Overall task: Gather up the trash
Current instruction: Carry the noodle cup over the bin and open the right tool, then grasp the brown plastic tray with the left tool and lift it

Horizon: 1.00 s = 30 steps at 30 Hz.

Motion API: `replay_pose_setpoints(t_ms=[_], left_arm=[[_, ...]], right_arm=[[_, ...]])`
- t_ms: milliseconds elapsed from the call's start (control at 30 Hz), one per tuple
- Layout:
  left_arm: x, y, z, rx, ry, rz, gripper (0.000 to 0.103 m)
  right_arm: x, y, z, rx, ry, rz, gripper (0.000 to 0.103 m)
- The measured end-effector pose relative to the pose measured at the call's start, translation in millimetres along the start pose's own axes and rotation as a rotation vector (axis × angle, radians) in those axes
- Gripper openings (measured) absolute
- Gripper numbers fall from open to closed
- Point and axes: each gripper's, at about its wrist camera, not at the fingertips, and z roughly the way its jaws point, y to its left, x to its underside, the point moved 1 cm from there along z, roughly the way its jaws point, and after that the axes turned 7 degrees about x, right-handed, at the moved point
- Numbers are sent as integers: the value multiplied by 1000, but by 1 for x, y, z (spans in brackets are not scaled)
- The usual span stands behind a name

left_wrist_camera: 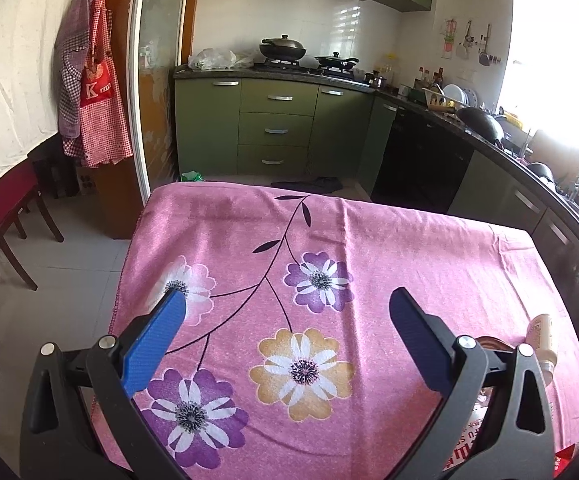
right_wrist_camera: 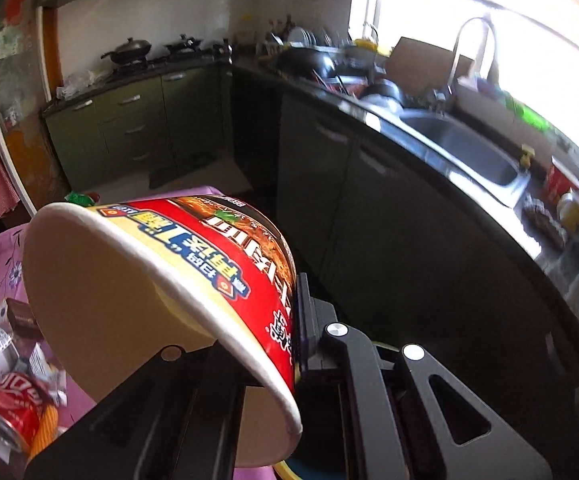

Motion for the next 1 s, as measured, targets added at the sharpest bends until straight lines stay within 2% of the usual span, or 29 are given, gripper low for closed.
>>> replay_pose_setpoints(t_ms=[133,267,400,500,600,633,667,833,1000], left_arm=[[1,-3,3,2,9,8,97],[3,-5,6,4,20,17,97],[4,-6,6,7,22,25,97],[5,-5,8,14,29,21,97],[5,-6,13,30,54,21,97],[6,-7,14,35,60,24,97],[6,-9,14,38,63,31,97],[6,-17,12,51,68,69,97],[2,-31,12,147,128,96,97]], right_arm=[[45,-74,45,4,249,86,5],[93,-112,104,25,437,143,5],[125,-121,157,11,593,148,5],[145,-117,178,7,662,131,6],[161,-120,194,-23,738,150,16],[165,-120,197,-13,756,151,35],[167,-122,198,5,762,149,49],[162,-135,180,18,708,158,49],[156,-142,140,-41,649,167,49]])
